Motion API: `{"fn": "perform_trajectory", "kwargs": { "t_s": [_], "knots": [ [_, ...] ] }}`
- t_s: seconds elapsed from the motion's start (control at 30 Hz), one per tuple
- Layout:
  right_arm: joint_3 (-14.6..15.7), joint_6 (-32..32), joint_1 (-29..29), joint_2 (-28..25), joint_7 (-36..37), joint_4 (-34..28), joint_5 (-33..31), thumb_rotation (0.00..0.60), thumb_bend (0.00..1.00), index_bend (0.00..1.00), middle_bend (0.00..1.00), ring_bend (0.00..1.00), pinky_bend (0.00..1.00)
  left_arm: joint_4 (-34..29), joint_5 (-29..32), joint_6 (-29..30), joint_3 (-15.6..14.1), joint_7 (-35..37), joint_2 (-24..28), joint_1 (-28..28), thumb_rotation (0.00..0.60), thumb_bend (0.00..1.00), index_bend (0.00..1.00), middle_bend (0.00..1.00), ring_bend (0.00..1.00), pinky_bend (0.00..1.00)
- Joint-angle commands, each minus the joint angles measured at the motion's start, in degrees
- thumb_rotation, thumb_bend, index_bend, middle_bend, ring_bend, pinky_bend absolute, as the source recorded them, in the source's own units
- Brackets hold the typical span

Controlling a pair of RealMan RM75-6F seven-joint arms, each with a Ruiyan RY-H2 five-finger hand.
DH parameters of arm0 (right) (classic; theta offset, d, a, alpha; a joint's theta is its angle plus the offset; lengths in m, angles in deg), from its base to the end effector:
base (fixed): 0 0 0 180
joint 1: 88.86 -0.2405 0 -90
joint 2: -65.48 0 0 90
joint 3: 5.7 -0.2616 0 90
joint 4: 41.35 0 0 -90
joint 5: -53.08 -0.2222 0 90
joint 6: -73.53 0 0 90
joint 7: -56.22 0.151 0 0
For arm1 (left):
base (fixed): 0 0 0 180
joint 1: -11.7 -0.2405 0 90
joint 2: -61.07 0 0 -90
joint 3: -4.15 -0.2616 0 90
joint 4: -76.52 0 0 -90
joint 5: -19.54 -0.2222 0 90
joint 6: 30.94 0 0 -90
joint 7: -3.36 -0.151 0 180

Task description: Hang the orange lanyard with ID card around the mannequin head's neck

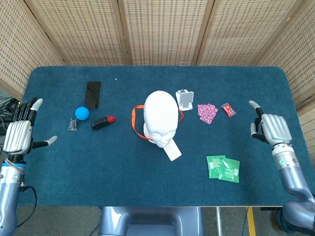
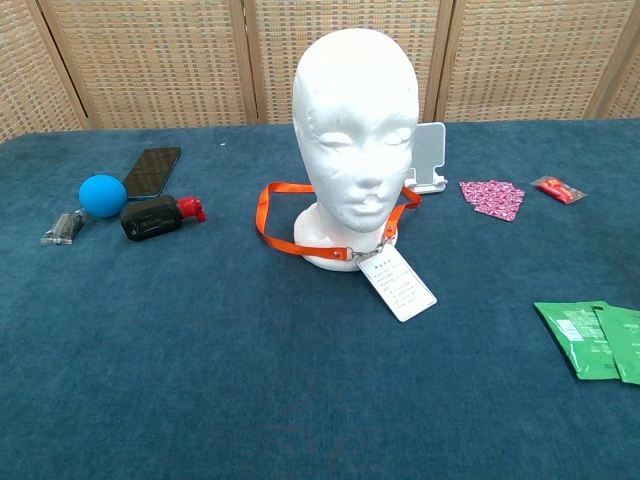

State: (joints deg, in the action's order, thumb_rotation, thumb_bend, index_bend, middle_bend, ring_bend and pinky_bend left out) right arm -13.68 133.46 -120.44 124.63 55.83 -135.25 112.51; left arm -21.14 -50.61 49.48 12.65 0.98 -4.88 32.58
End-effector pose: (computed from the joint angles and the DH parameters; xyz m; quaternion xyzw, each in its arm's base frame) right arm -0.2684 -0.3450 0.1552 0.6094 -0.4534 0.3584 0.5427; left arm -0.2622 0.2881 0.1455 -0.5535 -0.4032 -0.4563 0.5682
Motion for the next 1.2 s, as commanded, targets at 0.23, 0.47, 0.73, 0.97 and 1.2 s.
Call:
{"fn": "perform_trajectory", "kwargs": {
  "t_s": [0.23, 0.47, 0.73, 0.97, 1.2],
  "knots": [
    [7.0, -2.3, 3.1, -0.3, -2.6, -5.3, 13.0, 0.6, 0.82, 0.16, 0.78, 0.74, 0.92, -2.2, -1.6, 1.8, -2.1, -1.1, 1.6, -3.5, 0.6, 0.0, 0.0, 0.0, 0.0, 0.0],
    [7.8, -7.8, -0.2, 4.5, -8.7, -5.4, 14.5, 0.6, 0.83, 0.18, 0.78, 0.74, 0.92, -0.7, -2.2, 0.6, -1.8, -0.7, 1.2, -3.6, 0.6, 0.0, 0.0, 0.0, 0.0, 0.0],
    [6.5, -11.5, -3.8, 11.8, -17.2, -4.4, 7.8, 0.6, 0.83, 0.18, 0.78, 0.74, 0.92, 0.4, -2.2, -1.3, -1.3, -1.3, 0.4, -3.1, 0.6, 0.0, 0.0, 0.0, 0.0, 0.0],
    [5.4, -13.4, -7.1, 17.1, -23.4, -3.6, 1.1, 0.6, 0.83, 0.18, 0.78, 0.74, 0.92, 0.5, -1.9, -2.0, -0.8, -1.4, 0.2, -3.2, 0.6, 0.0, 0.0, 0.0, 0.0, 0.0],
    [5.2, -13.6, -10.2, 22.2, -28.7, -2.5, -6.8, 0.6, 0.83, 0.19, 0.78, 0.74, 0.92, 0.7, -1.8, -2.5, -0.4, -1.4, 0.2, -3.3, 0.6, 0.0, 0.0, 0.0, 0.0, 0.0]
  ]
}}
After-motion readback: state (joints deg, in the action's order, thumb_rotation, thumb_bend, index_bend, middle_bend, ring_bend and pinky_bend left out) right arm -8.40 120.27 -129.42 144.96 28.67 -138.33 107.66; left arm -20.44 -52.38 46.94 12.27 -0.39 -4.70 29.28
